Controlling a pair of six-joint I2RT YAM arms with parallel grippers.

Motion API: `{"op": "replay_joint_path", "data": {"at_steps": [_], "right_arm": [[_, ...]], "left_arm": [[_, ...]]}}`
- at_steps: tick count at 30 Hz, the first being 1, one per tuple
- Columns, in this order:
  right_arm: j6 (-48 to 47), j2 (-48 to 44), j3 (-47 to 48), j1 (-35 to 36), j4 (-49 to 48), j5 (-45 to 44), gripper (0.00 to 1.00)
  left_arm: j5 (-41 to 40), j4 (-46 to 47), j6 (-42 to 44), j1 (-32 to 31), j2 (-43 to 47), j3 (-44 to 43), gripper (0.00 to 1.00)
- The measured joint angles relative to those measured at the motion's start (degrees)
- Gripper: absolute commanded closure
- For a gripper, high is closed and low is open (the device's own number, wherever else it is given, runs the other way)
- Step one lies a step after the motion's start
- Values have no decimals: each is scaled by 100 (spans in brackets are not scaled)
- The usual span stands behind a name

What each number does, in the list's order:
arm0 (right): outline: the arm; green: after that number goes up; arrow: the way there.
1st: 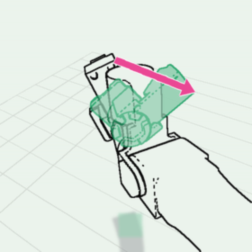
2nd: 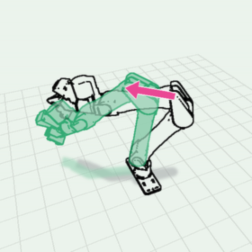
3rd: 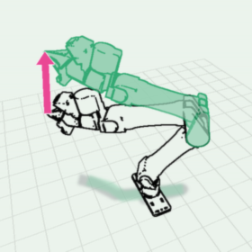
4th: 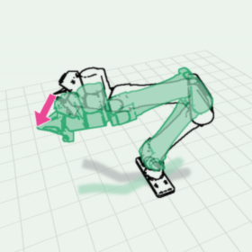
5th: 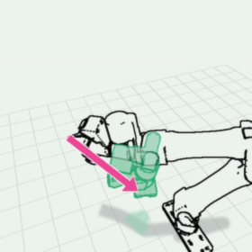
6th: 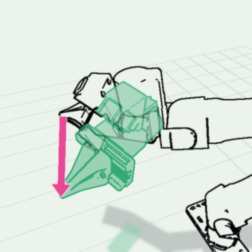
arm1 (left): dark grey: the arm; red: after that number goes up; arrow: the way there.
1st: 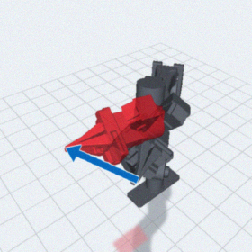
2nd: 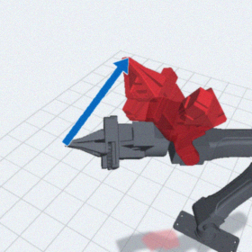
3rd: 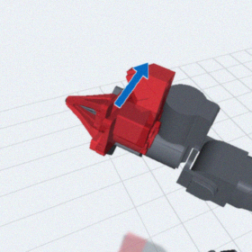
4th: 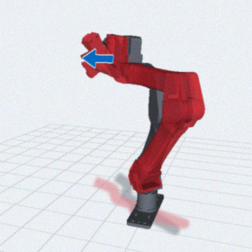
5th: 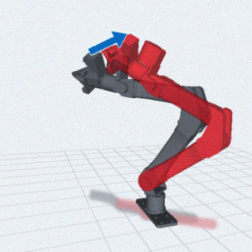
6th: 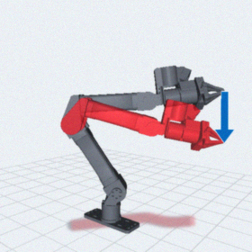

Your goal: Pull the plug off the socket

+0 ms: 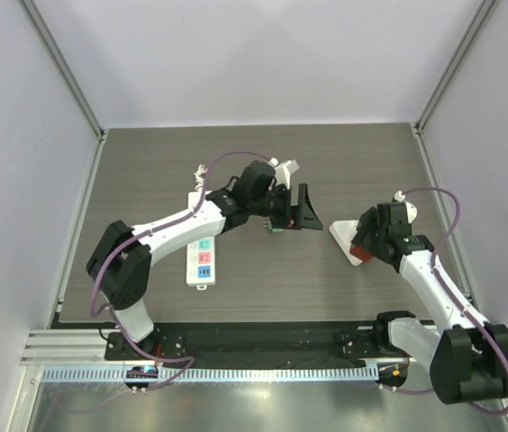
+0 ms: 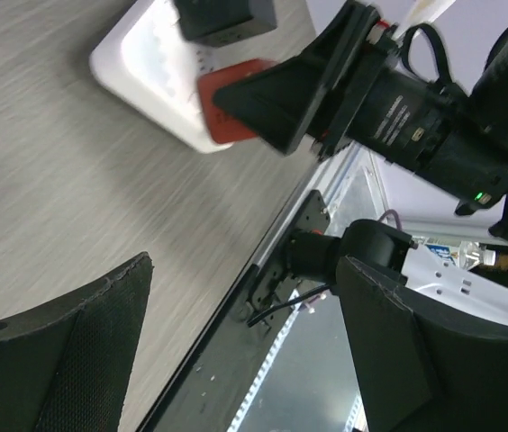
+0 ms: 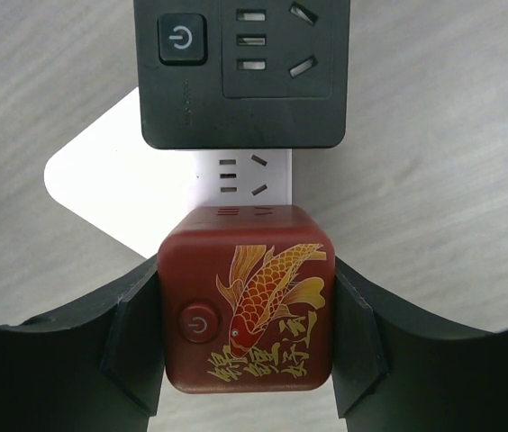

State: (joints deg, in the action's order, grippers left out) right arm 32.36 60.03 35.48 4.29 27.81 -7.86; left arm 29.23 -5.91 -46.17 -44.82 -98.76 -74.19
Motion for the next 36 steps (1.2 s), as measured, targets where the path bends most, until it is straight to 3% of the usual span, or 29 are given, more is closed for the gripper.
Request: {"op": "replay_joint_path", "data": {"at_steps": [8,13,18,23,31,36], "right_arm": [[387,-413,-188,282,463,-42,82],[509,-341,-186,317,492,-26,63],[623,-457,-186,315,588,-22,23],[772,-754,-13,315,894,-20,2],[682,-680,774,195,1165,-203,0],[431,-334,966,-380,1185,-190,0]], "left_arm": [[-444,247,-568,-466,-938,-673,16],[-577,256,-763,-468,-1808,-1010,16],[-654,179,-857,-498,-2337,-1351,18],[-734,140,-835,-557,-2409,-1545,19],[-1025,-85,-413,-758,-2297,-1445,23],[-1342,-291,28,-920,-1893,-1226,24]]}}
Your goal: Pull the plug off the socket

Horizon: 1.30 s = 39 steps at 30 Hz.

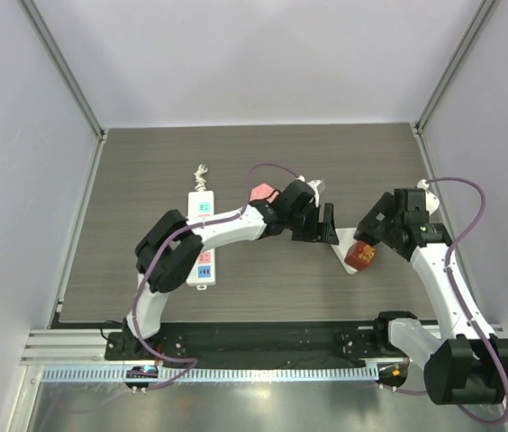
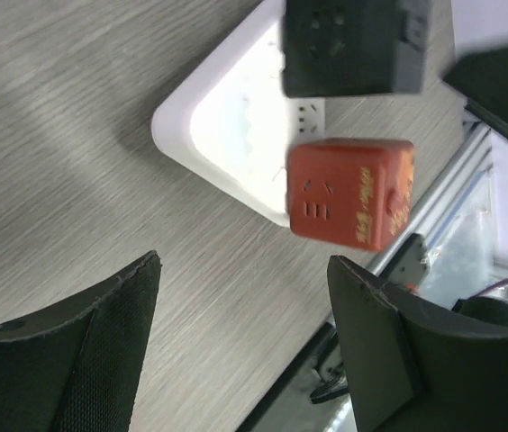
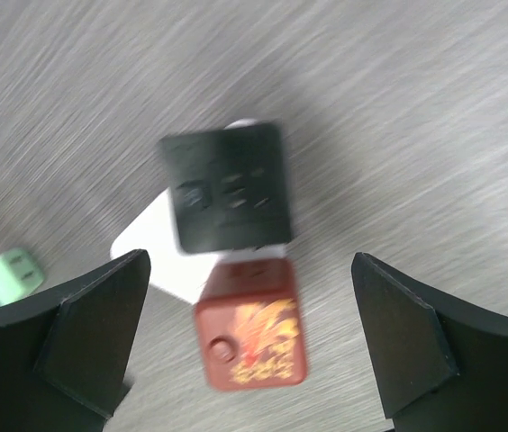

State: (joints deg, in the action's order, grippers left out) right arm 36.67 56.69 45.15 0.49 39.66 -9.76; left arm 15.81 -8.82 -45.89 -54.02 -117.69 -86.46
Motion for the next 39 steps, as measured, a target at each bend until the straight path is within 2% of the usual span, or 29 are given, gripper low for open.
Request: {"op": "replay_joint_path", "data": {"at_steps": [4,8,11,14,21,26,32,34,39], "right_arm": [[-201,284,103,-570,28,214,0],[-326,433,160,-699,20,544,0],[-374,323,157,-699,9,861,0],[-382,31,94,-699,4,1119,0],[-328,-470,-136,-562,310,1327,0],[-140,-549,-262,-223,584,1191,2],[4,-688,-448,-120,667,1180,7],[50,-686,-538,-90,671,1176,13],[105,-568,-671,133,654,1158,14]], "left_arm": [[-468,-48,546,-304,551,179,18],[-826,39,999,-658,870,177,14],[-837,17,1045,-745,837,170,8],[-610,9,984,-566,629,83,6],[170,-68,693,98,-444,-664,14],[317,-90,328,153,-754,-804,19],[573,26,-140,166,-1084,-933,25],[654,96,-247,181,-1228,-1001,25],[789,188,-479,262,-1394,-1054,32]]}}
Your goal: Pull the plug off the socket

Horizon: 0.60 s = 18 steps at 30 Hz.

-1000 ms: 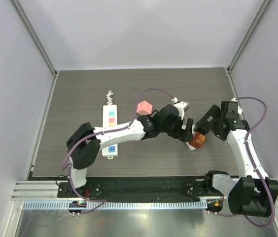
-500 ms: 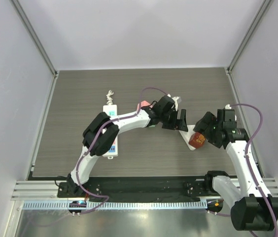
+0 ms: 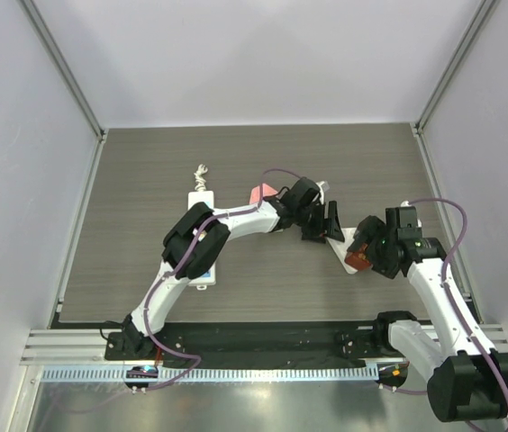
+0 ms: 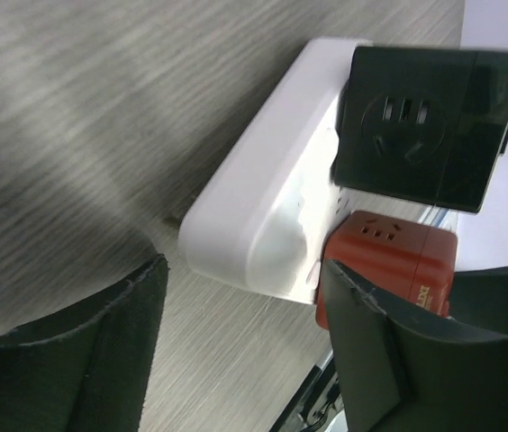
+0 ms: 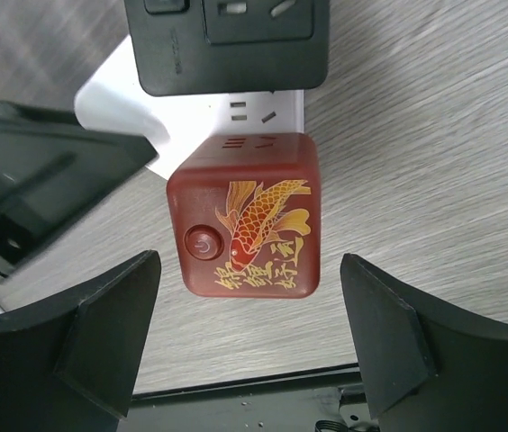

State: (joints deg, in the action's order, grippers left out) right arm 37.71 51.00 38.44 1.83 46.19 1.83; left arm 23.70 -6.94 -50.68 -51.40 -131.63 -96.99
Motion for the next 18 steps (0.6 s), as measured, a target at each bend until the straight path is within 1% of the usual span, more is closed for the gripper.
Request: {"op": "replay_joint_path", "data": {"at_steps": [4,5,6,8,14,17,18], "right_arm": [[26,90,-87,85,-81,-11,16],[37,90,-96,96,-94,-22,16],[42,92,-96,96,-114,-24,17],[50,118,-96,103,-162,-28,17],[85,201,-107,105,-267,-52,19],[114,227,-111,105,-310,-66,20],[122,234,-116,107,-326,-66,21]], "left_arm": [[11,33,-57,57,-35,-79,39],[11,31,-72,68,-50,-101,44],[11,31,-103,79,-70,-133,46],[20,37,-129,92,-105,-188,49],[87,72,-173,94,-173,-236,47],[142,81,-208,92,-177,-236,51],[162,94,-234,92,-177,-234,52]]}}
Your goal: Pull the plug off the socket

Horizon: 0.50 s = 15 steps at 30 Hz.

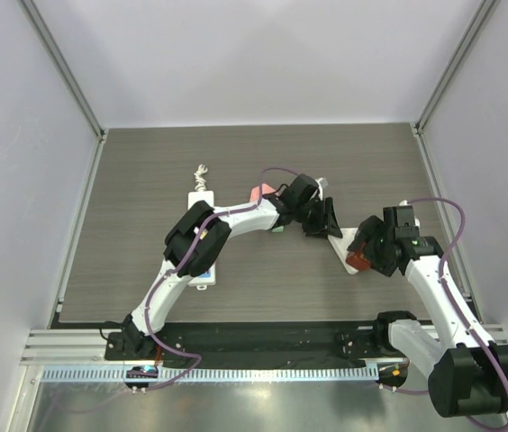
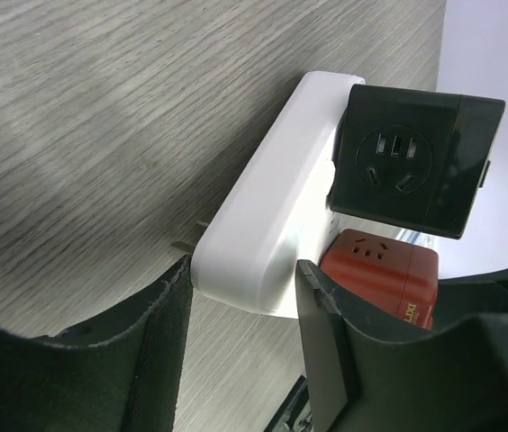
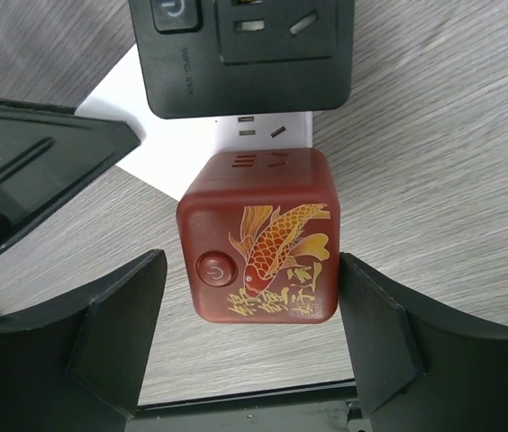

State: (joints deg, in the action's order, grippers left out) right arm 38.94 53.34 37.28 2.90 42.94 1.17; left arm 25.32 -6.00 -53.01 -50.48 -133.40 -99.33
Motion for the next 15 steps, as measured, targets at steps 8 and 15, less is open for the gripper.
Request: {"op": "replay_joint_path", "data": {"at_steps": [8,15], "right_arm": [[31,96,-122,0,-61,-66,23],[63,144,-155,0,-94,-258,34]], "left_arm": [[66,282,-168,4,0,11,76],[61,313,-166,0,0,35,100]]}}
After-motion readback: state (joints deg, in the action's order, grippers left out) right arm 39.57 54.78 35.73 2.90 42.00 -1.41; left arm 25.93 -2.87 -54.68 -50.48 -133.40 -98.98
